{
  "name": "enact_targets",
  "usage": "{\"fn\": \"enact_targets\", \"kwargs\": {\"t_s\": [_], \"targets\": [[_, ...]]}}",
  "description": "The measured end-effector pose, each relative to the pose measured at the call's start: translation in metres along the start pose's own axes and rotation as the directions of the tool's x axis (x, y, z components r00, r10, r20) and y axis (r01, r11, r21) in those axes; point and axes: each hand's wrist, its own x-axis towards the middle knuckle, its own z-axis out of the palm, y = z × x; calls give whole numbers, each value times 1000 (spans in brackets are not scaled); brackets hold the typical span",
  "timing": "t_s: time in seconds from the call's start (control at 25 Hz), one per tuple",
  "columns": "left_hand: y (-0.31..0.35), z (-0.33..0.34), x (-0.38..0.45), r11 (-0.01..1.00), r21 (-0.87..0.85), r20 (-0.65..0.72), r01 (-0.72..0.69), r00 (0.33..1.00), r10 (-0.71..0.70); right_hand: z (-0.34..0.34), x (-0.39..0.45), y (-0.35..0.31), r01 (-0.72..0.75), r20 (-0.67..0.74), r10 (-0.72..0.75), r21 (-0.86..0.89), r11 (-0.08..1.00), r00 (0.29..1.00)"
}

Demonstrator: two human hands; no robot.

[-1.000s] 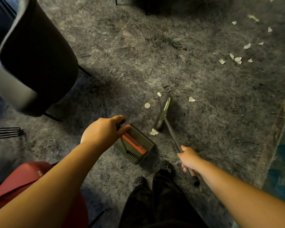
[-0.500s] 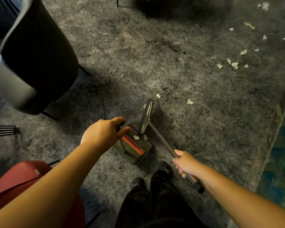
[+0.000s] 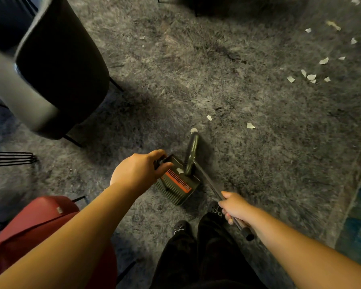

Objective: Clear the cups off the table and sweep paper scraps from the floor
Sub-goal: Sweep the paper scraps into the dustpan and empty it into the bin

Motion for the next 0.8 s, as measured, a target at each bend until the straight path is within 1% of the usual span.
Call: {"fn": "enact_targets", "kwargs": {"t_s": [0.16,0.36,0.52,0.68,0.8], "targets": [[-8,-7,0,999,-27,9,28,1000,-28,-13,-19,-4,10,9,-11,110,994,1000],[-10,-10,0,997,-50,23,55,998,-54,-41,-46,-17,67,-68,-58,152,986,996],[-11,-17,3,981,-102,-9,164,986,-166,-69,-52,-21,111,-120,-89,193,975,989],[-5,-27,29,964,-153,-45,217,973,-226,-93,-50,-27,142,-141,-113,213,967,984],[3,-35,64,961,-171,-65,219,970,-232,-113,-44,-38,145,-164,-109,227,963,980]]}}
